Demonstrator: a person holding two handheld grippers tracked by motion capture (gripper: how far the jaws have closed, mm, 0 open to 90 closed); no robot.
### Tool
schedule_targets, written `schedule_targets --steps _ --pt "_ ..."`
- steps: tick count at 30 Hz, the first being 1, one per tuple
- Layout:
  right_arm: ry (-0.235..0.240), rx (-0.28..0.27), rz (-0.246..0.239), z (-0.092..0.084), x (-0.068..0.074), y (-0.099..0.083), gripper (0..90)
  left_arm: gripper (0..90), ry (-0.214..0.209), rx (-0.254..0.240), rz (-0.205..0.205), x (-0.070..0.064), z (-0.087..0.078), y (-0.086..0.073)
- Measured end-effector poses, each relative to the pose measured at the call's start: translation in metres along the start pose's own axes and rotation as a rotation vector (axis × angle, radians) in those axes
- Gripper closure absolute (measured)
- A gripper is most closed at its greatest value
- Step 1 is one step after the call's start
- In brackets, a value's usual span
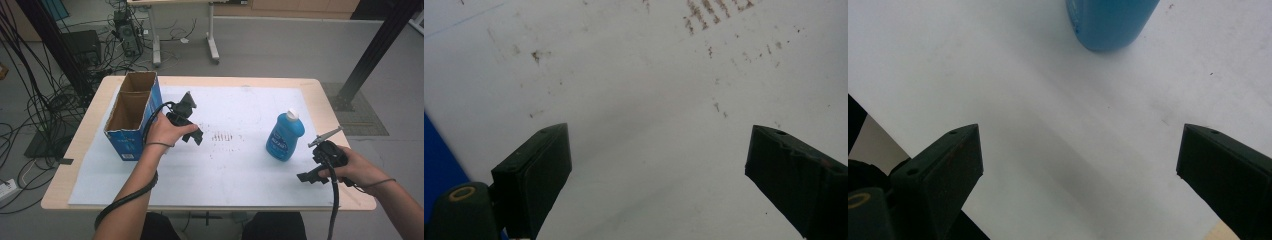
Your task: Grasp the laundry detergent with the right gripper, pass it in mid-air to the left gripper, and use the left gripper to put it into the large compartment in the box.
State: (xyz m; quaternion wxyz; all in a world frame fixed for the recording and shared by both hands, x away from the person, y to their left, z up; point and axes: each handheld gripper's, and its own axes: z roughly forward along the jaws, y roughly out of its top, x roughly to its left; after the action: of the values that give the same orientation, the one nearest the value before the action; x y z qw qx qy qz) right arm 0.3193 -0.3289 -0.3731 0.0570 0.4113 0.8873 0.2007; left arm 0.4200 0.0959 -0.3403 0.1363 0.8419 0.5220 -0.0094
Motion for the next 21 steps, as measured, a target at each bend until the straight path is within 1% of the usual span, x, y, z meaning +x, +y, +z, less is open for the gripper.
schedule_targets --steps 7,13,18,19,21 --pt "-0.003 -0.023 0.009 0.005 -0.008 0.0 4.5 11.6 -0.009 -0.007 -0.002 -0.001 0.001 -0.01" --pt "0.0 -0.035 -0.007 0.009 -0.01 0.001 4.4 11.7 -0.015 -0.013 -0.002 -0.003 0.001 -0.014" --pt "-0.003 -0.059 -0.014 0.013 -0.011 0.0 4.4 11.6 -0.024 -0.02 -0.003 -0.005 0.002 -0.015" --pt "-0.001 -0.071 -0.02 0.015 -0.011 -0.001 4.4 11.6 -0.023 -0.018 0.001 -0.006 0.003 -0.016" --pt "0.0 -0.077 -0.019 0.016 -0.012 -0.002 4.3 11.6 -0.023 -0.017 0.004 -0.007 0.003 -0.016"
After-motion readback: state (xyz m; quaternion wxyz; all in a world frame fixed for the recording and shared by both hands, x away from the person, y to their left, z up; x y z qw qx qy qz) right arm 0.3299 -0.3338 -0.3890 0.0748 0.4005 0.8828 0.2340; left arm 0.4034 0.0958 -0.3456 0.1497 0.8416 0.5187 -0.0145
